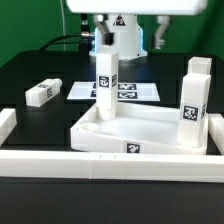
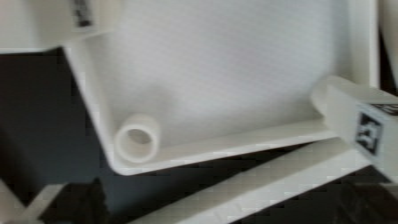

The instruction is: Assemble desk

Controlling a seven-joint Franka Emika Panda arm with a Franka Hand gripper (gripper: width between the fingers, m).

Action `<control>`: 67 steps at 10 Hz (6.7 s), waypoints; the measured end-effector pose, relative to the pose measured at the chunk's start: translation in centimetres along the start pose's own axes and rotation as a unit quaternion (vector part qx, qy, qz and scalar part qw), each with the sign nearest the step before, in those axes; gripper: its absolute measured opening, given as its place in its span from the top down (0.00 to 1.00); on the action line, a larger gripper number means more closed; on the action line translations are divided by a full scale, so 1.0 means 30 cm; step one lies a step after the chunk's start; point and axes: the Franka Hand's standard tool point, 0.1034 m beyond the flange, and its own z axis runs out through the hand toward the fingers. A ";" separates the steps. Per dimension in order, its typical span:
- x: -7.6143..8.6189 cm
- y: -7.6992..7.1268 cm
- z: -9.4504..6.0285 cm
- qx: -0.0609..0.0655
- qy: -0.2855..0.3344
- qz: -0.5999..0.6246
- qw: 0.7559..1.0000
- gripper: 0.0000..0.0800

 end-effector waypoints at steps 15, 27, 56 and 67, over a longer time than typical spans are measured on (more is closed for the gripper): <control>0.002 0.506 0.204 -0.031 0.005 -0.023 0.999 0.19; -0.123 0.641 0.279 0.024 -0.194 -0.035 0.980 0.19; -0.191 0.729 0.436 -0.026 -0.506 -0.036 0.862 0.19; -0.189 0.721 0.446 -0.026 -0.504 -0.039 0.863 0.64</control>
Offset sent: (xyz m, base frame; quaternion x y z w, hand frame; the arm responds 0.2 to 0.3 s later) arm 0.0000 0.0000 0.0000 0.0000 0.0000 0.0000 1.0000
